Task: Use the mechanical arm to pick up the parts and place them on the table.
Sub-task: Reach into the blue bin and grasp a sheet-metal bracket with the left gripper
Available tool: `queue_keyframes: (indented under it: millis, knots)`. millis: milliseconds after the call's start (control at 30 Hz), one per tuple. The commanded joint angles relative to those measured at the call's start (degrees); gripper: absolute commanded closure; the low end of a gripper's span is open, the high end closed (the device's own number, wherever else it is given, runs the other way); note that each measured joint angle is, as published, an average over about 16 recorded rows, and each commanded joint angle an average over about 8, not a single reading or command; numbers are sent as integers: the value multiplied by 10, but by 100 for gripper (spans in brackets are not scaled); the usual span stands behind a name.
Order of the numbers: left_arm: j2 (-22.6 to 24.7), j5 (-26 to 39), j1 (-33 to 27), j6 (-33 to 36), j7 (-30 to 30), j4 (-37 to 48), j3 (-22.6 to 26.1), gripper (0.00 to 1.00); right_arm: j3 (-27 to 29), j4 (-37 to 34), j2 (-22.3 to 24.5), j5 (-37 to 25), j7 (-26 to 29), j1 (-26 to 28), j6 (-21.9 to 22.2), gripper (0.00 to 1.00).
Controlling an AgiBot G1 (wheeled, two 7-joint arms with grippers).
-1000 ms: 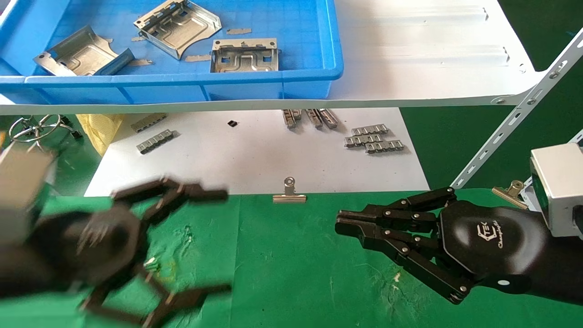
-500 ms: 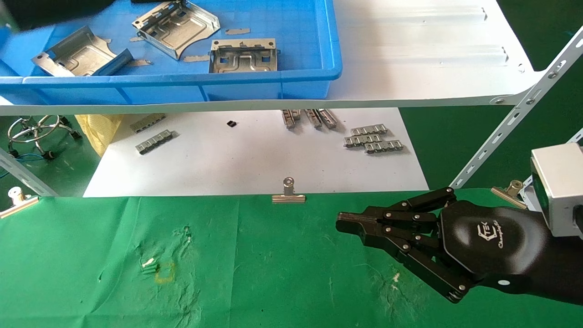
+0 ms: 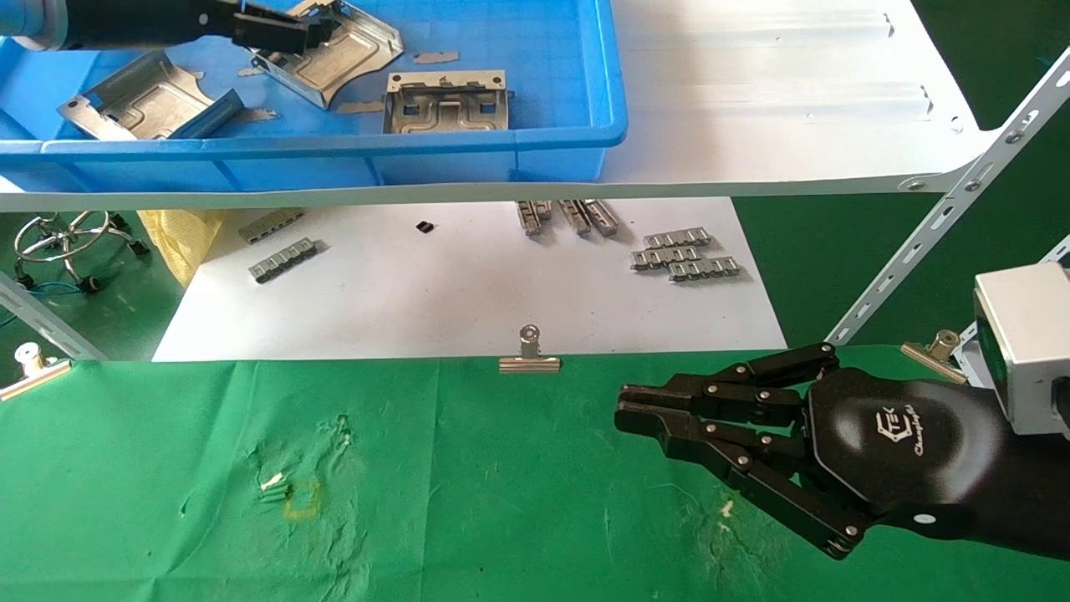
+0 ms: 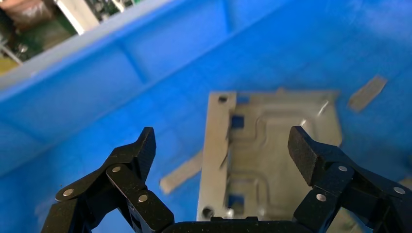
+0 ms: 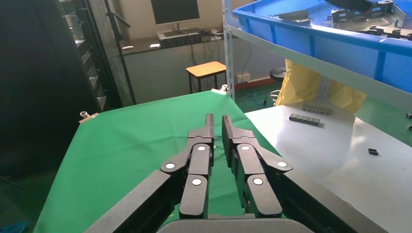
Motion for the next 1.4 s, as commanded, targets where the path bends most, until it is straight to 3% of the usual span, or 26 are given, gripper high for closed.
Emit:
queue_keyframes:
  millis: [33,900,1400]
  knots:
    - [6,17,-9,-4,-6,18,11,100,0,0,0,0,0,0,0,0]
    - [8,-4,12,-48,-22,37,-3,100,0,0,0,0,0,0,0,0]
    - [4,-27,14,-40,14,20,-19,100,0,0,0,0,0,0,0,0]
